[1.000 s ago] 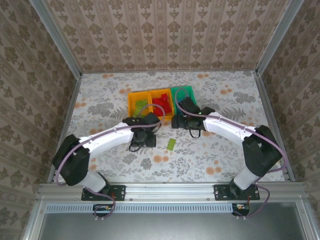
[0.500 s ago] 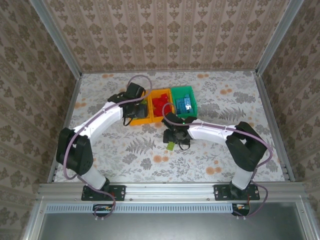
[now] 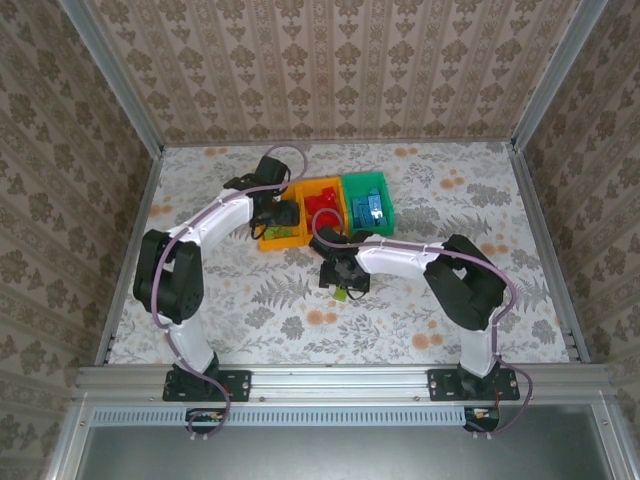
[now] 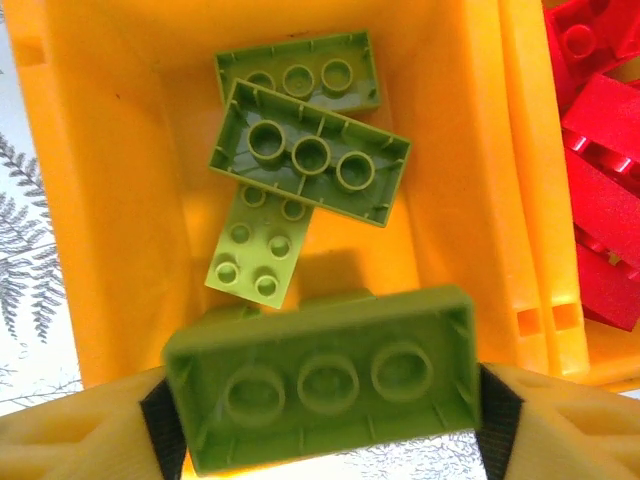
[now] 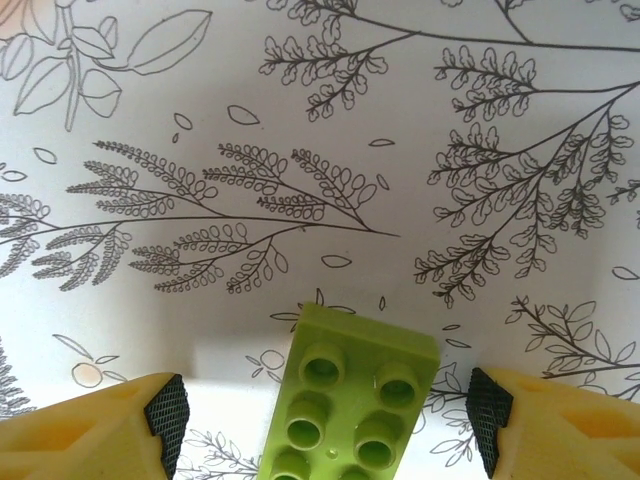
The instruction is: Sort the legos into containers by color
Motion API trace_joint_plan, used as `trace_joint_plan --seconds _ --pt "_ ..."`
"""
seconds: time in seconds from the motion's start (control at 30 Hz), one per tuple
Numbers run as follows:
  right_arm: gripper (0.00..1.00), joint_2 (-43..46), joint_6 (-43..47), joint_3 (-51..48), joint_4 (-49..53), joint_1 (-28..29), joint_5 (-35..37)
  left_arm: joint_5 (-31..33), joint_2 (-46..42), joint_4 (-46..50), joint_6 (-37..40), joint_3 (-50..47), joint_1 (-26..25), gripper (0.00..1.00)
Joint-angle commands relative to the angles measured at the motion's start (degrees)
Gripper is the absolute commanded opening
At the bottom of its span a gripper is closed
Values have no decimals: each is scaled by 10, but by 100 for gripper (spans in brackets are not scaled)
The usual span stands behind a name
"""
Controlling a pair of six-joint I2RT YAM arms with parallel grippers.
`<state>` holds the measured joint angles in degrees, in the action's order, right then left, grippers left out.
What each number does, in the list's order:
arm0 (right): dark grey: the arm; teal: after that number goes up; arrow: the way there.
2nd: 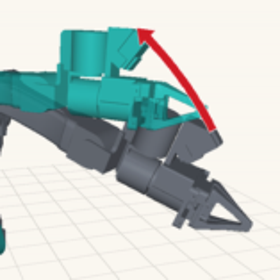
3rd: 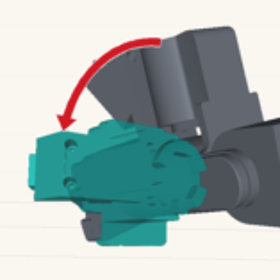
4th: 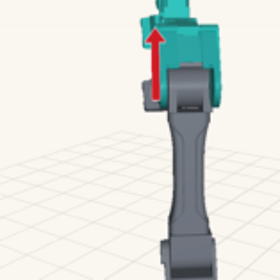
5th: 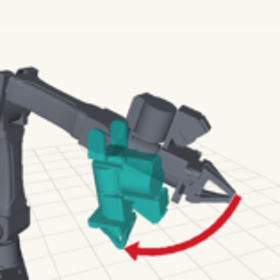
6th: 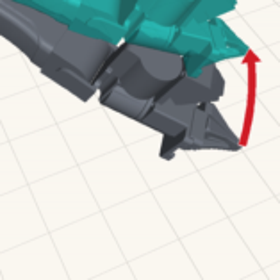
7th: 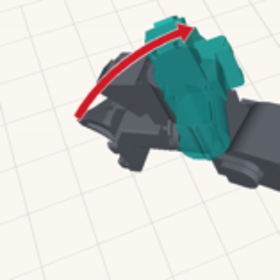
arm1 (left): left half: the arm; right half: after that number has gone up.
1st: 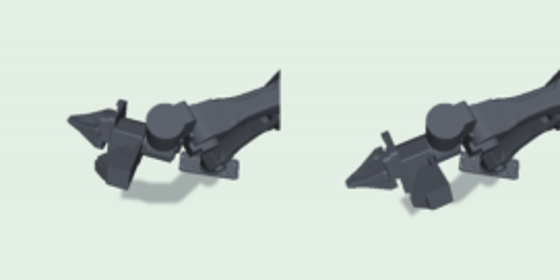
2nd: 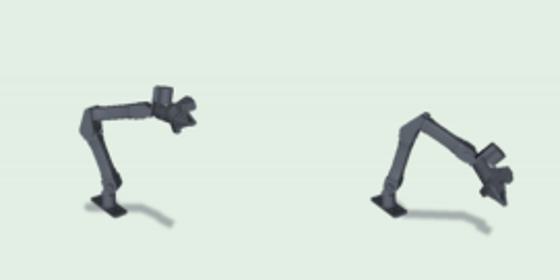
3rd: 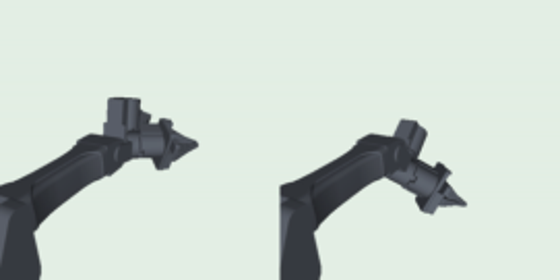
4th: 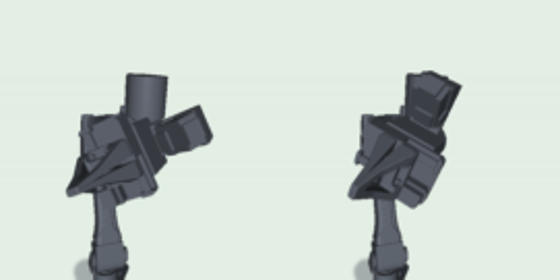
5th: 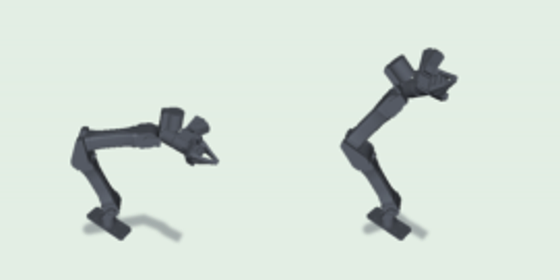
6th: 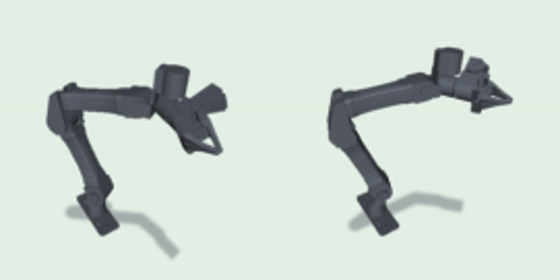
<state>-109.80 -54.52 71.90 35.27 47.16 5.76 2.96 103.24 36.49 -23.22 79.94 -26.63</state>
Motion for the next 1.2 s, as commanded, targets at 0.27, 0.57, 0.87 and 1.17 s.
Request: trace_joint_plan --seconds 0.27,0.57,0.87,1.17 --pt "70 -38 -2 21 40 6 -10 -15 -30 -14 -13 -3 1 100" --pt "39 -55 9 29 51 6 -24 11 -119 -42 -33 -49 18 100" --pt "27 -16 39 61 6 6 -50 15 -198 -55 -36 -120 63 100" --pt "27 -21 61 165 -64 -26 -117 9 -250 -52 -38 -192 117 100"
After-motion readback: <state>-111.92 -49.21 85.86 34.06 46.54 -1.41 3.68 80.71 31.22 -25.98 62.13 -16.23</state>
